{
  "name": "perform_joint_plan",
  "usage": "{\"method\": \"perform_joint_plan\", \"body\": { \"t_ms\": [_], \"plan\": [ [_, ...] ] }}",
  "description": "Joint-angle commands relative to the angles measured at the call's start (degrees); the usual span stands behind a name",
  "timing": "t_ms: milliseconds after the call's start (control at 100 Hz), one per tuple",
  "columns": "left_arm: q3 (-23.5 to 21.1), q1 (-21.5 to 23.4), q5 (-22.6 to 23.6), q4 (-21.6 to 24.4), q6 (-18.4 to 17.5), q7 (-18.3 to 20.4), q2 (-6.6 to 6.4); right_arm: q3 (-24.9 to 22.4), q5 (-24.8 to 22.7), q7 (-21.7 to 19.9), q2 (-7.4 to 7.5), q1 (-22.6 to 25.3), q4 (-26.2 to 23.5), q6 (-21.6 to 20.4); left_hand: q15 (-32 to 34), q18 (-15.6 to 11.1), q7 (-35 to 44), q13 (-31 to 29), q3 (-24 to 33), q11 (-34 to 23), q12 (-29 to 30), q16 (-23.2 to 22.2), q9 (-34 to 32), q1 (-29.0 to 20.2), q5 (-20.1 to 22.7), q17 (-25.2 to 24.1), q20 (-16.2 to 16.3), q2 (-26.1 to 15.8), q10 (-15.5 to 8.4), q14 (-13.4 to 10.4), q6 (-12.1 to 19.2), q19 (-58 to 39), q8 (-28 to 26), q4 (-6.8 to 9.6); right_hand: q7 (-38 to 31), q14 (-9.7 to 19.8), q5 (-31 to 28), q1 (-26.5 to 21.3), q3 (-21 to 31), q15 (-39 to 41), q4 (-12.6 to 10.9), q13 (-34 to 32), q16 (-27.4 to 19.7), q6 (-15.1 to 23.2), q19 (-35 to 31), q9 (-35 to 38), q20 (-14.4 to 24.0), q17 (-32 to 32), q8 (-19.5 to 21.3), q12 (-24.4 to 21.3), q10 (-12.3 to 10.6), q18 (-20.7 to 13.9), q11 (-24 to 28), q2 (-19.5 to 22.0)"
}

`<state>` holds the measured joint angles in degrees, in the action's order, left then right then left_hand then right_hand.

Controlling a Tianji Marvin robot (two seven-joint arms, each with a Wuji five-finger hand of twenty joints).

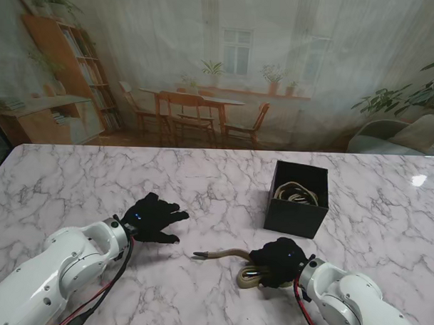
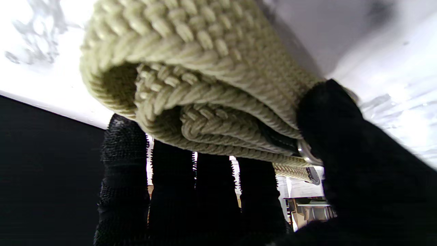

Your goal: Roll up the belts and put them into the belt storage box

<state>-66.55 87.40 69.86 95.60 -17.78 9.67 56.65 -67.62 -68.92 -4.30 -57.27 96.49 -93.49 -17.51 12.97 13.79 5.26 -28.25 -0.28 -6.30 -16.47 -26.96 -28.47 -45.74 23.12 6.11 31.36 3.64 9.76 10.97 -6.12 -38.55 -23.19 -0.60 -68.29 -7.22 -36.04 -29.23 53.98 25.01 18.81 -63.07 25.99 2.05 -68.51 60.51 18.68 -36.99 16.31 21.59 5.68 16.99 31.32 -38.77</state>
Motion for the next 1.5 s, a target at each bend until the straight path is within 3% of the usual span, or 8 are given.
{"method": "perform_joint_plan", "body": {
  "t_ms": [0,250,710,900,1020,1250,1350,1490],
  "plan": [
    [1.98,-2.04,-0.52,-0.62,-1.06,1.53,0.68,0.61,0.01,-0.43,0.02,0.33,1.56,-0.34,0.43,1.31,-2.20,-0.89,-1.16,2.67,2.13,-0.64,3.10,2.82,-3.52,0.22,1.62,1.10,2.40,0.87,-1.82,-1.94,2.26,-0.19,-1.44,4.77,-2.42,-10.72,7.87,2.97,-3.56,-2.83,1.30,10.21,-1.25,3.57,0.74,-0.29,2.39,-0.22,-4.32,-0.83,1.11,3.37],
    [12.93,-11.00,-7.07,-5.62,-0.09,4.51,0.74,1.62,0.79,0.05,-0.02,-0.57,2.33,-0.58,1.70,0.08,-2.27,-0.93,-0.55,4.87,5.69,-1.54,7.27,3.18,-5.44,1.12,2.84,6.24,4.06,0.99,-0.62,-5.29,4.54,-0.04,-1.04,4.89,-2.81,-10.88,7.92,2.95,-3.57,-3.13,1.44,10.31,-1.17,4.08,0.71,-0.49,2.69,-0.07,-4.45,-1.27,0.78,3.34],
    [22.89,-17.13,-8.81,-11.04,2.88,3.27,0.82,2.30,1.52,0.27,-0.11,-0.96,2.67,-0.19,3.80,-1.48,24.75,-0.82,2.86,-4.78,-2.97,-4.26,5.03,-13.94,8.34,2.26,3.82,10.41,0.29,-0.70,10.40,-10.37,-21.53,0.44,-0.50,4.65,-3.07,-11.13,7.99,2.78,-3.59,-3.21,1.60,10.06,-0.93,4.31,0.57,-0.49,3.14,0.21,-4.31,-0.99,0.32,3.60],
    [25.21,-18.58,-8.48,-12.24,4.06,3.09,0.77,2.38,1.73,0.50,-0.14,-1.03,2.83,-0.23,4.42,-1.75,35.81,-1.17,3.10,-6.60,-4.69,-4.49,3.52,-18.76,16.29,2.55,3.56,8.85,0.11,-0.96,7.32,-11.47,-18.58,0.48,3.58,4.84,0.07,-11.71,7.78,2.88,-3.64,-3.30,1.77,10.52,-0.87,4.76,0.61,-0.14,2.06,0.37,-4.78,-0.84,0.25,4.03],
    [25.38,-18.77,-8.20,-12.70,4.17,2.89,0.72,2.14,2.31,0.92,-0.17,-1.02,3.20,-1.29,4.76,-1.94,37.82,-1.33,3.76,-7.17,-5.09,-4.68,3.48,-19.69,16.22,2.73,3.47,8.74,0.04,-1.13,4.35,-11.76,-19.62,0.46,20.46,5.01,3.29,-12.71,7.81,2.97,-4.61,-3.33,2.33,15.92,-0.48,5.81,1.28,0.96,4.94,0.89,-5.26,-0.52,-0.66,5.20],
    [22.56,-17.23,-6.41,-11.98,3.92,4.08,0.39,1.95,3.37,2.25,-0.18,-1.49,4.67,-4.33,5.10,-1.94,38.93,-1.53,4.41,-8.12,-5.81,-4.99,3.01,-20.30,15.74,2.58,3.24,8.49,-0.28,-1.34,1.95,-11.78,-21.69,0.36,33.80,5.57,23.52,-15.28,7.50,4.24,-4.90,-4.90,3.04,23.49,-0.43,8.40,1.64,1.87,-0.20,1.26,-6.43,-0.91,-0.70,5.50],
    [21.44,-16.52,-5.77,-11.56,3.61,4.71,0.24,2.39,2.03,4.91,-0.10,-2.02,5.88,-5.19,5.05,-1.86,38.89,-1.61,4.52,-8.41,-6.05,-5.01,2.53,-20.33,15.94,2.51,3.14,8.68,-0.49,-1.35,1.88,-11.69,-22.04,0.36,36.02,6.59,30.25,-13.99,8.19,4.83,-4.54,-5.41,3.34,17.28,-0.52,8.72,1.79,1.73,-3.68,1.27,-7.92,-2.00,-0.23,4.64],
    [20.41,-15.72,-5.10,-11.22,3.02,5.33,0.06,3.11,2.25,7.18,-0.24,-2.53,7.09,-5.35,4.99,-1.85,38.64,-1.90,4.58,-8.74,-6.35,-5.01,1.70,-20.11,16.10,2.51,3.07,8.76,-0.83,-1.39,2.08,-11.67,-22.32,0.32,41.44,7.65,30.51,-11.87,8.17,4.88,-3.90,-5.65,3.29,-2.71,-0.38,8.06,1.91,2.04,-11.54,-0.05,-9.75,-3.67,2.65,4.08]
  ]
}}
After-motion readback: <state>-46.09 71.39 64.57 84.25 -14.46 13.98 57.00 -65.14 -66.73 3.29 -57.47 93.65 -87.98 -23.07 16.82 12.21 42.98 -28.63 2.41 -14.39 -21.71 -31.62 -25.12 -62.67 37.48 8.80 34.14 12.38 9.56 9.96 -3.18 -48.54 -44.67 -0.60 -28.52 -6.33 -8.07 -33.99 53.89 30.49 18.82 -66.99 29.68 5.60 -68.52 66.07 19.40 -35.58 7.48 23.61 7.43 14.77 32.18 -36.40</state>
